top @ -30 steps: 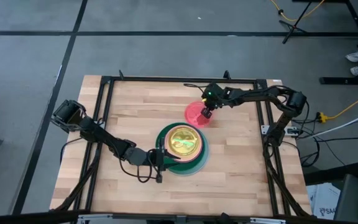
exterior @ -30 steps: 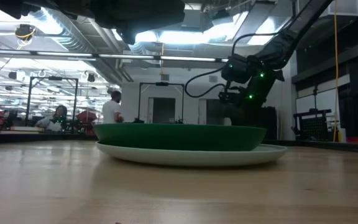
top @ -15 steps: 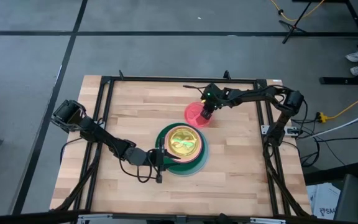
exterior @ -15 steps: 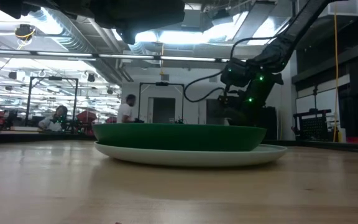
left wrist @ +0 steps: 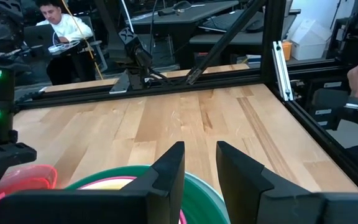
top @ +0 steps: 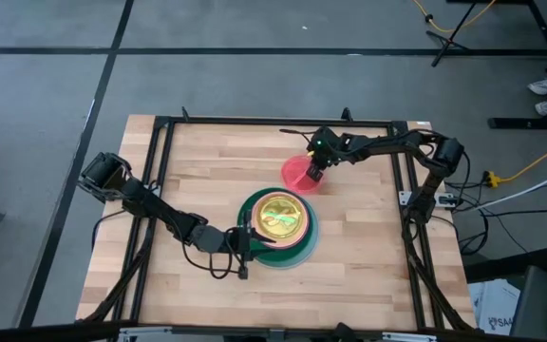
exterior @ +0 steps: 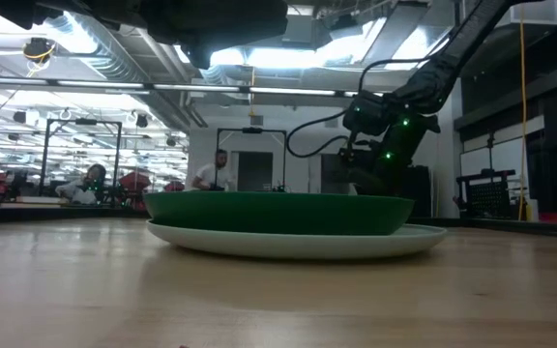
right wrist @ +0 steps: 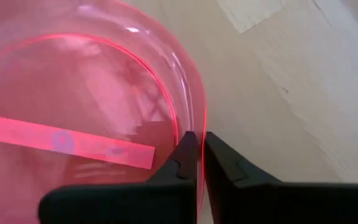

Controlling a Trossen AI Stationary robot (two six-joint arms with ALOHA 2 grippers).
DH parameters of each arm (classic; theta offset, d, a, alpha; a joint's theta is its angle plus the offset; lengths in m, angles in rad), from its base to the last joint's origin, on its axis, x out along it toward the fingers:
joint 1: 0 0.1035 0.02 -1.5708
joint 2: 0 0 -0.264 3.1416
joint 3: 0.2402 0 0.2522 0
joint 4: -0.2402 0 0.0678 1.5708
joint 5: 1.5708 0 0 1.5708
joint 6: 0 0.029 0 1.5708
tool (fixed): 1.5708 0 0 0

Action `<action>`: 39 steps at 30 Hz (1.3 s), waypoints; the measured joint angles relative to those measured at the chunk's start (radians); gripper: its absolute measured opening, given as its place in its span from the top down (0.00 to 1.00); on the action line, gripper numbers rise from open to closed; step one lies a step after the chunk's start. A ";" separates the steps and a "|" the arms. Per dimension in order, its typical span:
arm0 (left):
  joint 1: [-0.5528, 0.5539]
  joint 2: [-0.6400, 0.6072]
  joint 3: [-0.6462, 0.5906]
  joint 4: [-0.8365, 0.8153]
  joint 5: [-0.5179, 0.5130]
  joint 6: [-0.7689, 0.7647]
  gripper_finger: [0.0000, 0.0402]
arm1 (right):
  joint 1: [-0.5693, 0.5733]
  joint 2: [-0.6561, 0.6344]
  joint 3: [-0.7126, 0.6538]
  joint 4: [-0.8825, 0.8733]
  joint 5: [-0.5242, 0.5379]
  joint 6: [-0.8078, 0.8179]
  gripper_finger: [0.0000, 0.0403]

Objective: Stack plastic plates
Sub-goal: Stack the transparent pink plate on top of the transparent green plate

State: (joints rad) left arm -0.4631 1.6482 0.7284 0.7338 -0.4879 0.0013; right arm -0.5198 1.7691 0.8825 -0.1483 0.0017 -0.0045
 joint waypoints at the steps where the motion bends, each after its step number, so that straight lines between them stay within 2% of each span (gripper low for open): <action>1: 0.000 0.000 0.000 0.000 0.000 0.000 0.79 | -0.003 0.000 0.000 0.001 0.008 0.000 0.99; 6: 0.000 0.000 0.000 0.000 0.000 0.000 0.79 | -0.027 0.000 0.000 0.000 0.032 -0.001 0.98; 16: 0.000 0.000 0.000 0.000 -0.001 0.000 0.79 | -0.079 -0.051 -0.003 -0.026 0.010 -0.004 1.00; 39: 0.000 0.000 0.000 0.000 -0.001 0.001 0.78 | -0.090 -0.276 -0.003 -0.072 -0.026 -0.022 1.00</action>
State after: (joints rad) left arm -0.4632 1.6482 0.7284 0.7338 -0.4889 0.0025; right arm -0.6094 1.4934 0.8799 -0.2203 -0.0240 -0.0261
